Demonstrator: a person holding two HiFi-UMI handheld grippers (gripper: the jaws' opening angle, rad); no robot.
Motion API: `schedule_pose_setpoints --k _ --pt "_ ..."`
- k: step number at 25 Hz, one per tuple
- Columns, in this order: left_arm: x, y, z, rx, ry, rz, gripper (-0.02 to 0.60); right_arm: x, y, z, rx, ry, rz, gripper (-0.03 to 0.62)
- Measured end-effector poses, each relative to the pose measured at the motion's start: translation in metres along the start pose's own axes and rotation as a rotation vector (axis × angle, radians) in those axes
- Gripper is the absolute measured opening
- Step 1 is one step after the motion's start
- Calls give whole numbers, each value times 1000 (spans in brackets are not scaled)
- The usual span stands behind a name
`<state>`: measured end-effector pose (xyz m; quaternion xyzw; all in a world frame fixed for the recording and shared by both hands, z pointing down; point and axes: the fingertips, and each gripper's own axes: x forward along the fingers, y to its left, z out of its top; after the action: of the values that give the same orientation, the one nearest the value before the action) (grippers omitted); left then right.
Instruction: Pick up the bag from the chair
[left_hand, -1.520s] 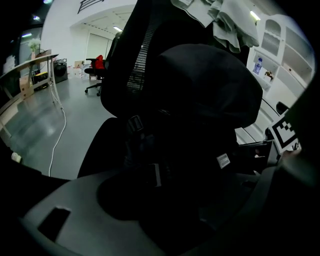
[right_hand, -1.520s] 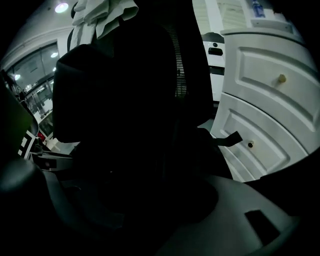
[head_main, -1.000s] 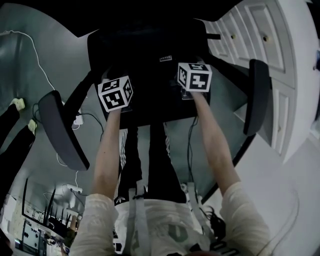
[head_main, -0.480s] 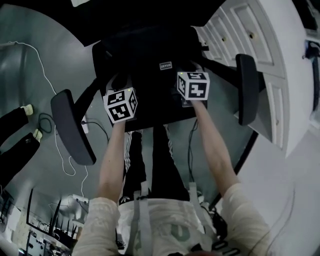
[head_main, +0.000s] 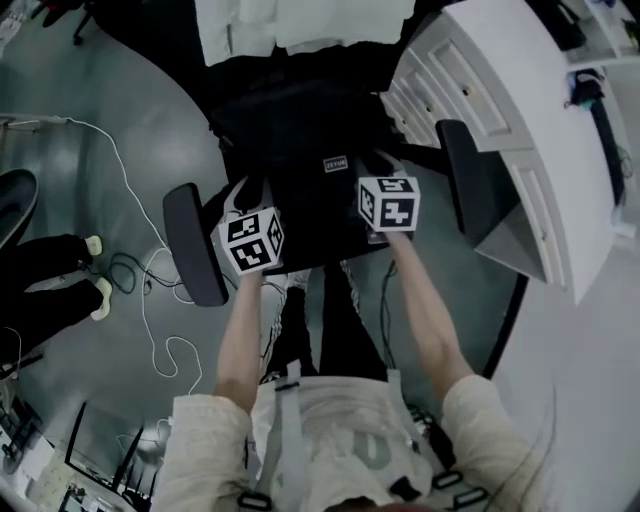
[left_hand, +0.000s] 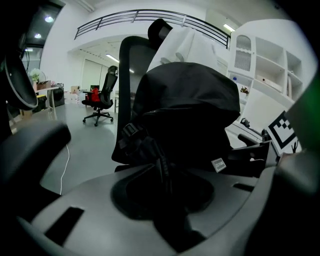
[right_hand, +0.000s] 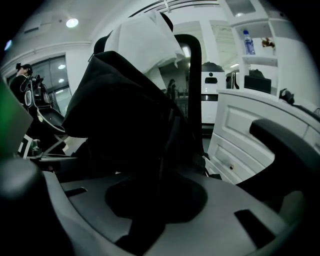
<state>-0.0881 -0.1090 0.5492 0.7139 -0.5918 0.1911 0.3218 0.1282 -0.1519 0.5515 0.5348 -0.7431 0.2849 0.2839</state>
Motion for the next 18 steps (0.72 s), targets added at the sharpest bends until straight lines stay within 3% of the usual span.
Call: schedule_pose_setpoints --k 9,18 --pt "-83 -18 103 57 -171 -41 86 -100 25 93 -16 -169 -72 74" --pt "-193 -47 213 106 -404 -31 86 -225 57 186 -30 -428 -95 74"
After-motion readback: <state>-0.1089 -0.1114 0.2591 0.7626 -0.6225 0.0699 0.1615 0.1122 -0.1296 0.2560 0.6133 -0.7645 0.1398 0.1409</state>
